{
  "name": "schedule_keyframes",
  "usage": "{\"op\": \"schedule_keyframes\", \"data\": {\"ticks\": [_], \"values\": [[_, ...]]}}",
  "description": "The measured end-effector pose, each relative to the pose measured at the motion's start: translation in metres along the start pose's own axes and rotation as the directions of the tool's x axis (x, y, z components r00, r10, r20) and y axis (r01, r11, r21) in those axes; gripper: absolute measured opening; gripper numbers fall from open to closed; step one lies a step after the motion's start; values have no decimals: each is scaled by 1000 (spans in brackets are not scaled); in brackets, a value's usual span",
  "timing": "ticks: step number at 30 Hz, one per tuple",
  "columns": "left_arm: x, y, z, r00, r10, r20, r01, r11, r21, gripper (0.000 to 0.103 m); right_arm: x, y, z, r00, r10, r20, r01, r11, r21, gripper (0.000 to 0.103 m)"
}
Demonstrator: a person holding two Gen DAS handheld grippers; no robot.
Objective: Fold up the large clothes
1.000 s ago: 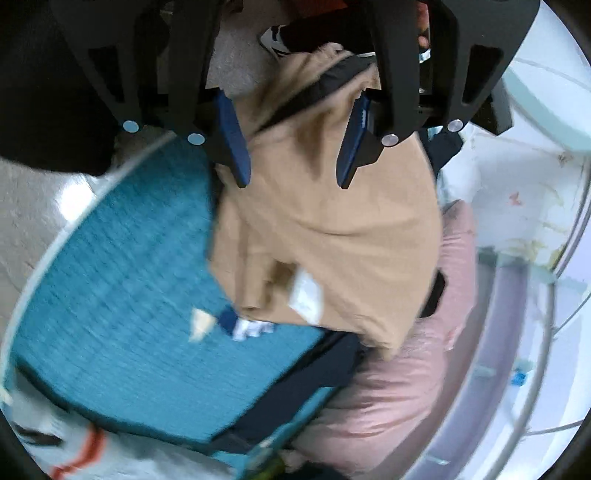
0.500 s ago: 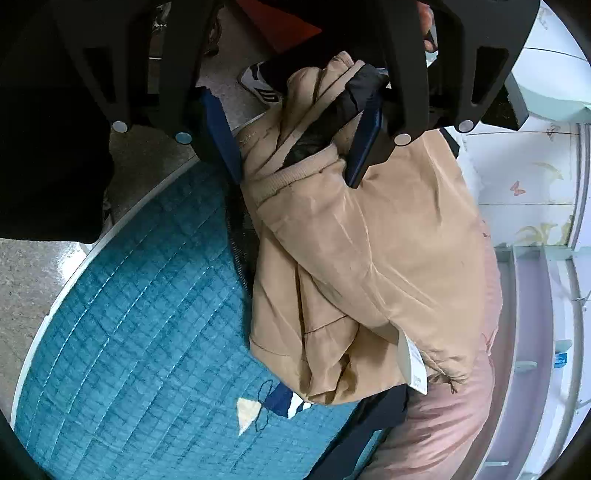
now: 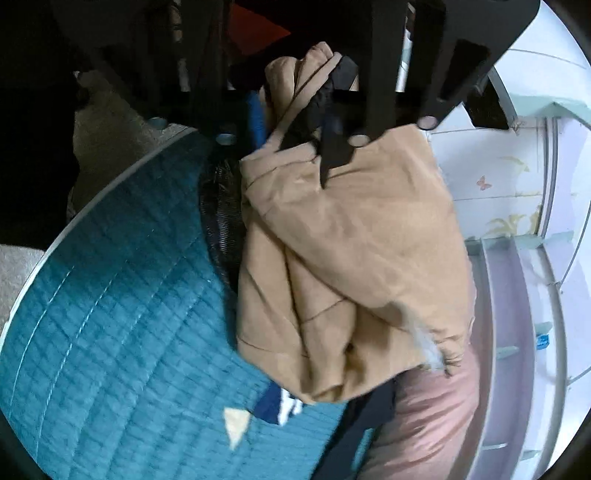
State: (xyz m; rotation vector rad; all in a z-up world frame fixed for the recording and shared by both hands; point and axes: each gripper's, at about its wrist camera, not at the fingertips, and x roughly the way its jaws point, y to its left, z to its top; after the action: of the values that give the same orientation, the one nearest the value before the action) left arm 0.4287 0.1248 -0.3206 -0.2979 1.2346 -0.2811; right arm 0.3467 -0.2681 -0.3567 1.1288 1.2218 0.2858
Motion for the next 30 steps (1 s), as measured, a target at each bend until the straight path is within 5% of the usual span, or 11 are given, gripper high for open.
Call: {"op": "schedule_keyframes", "data": {"ticks": [7, 13, 16, 22, 24, 27, 30], "values": [[-21, -24, 83, 999, -21, 31, 14, 972, 235, 79, -35, 12, 8, 998, -64, 15, 65, 992, -106, 8], [17, -70, 130, 993, -56, -100, 92, 910, 405, 81, -63, 10, 40, 976, -214, 34, 217, 952, -214, 6], [50, -88, 141, 976, -68, -206, 155, 883, 442, 83, -69, 8, 62, 953, -300, 46, 301, 919, -254, 5], [117, -90, 157, 892, -188, -411, 332, 889, 314, 89, -72, 6, 95, 916, -398, 53, 394, 864, -315, 5], [131, -87, 161, 885, -172, -433, 322, 897, 303, 90, -70, 8, 98, 916, -400, 30, 388, 863, -323, 5], [156, -76, 163, 838, -164, -520, 327, 914, 239, 90, -60, 12, 93, 918, -397, -12, 370, 865, -338, 5], [178, -62, 151, 769, -149, -622, 339, 919, 199, 91, -52, 10, 91, 921, -388, -46, 353, 877, -325, 6]]}}
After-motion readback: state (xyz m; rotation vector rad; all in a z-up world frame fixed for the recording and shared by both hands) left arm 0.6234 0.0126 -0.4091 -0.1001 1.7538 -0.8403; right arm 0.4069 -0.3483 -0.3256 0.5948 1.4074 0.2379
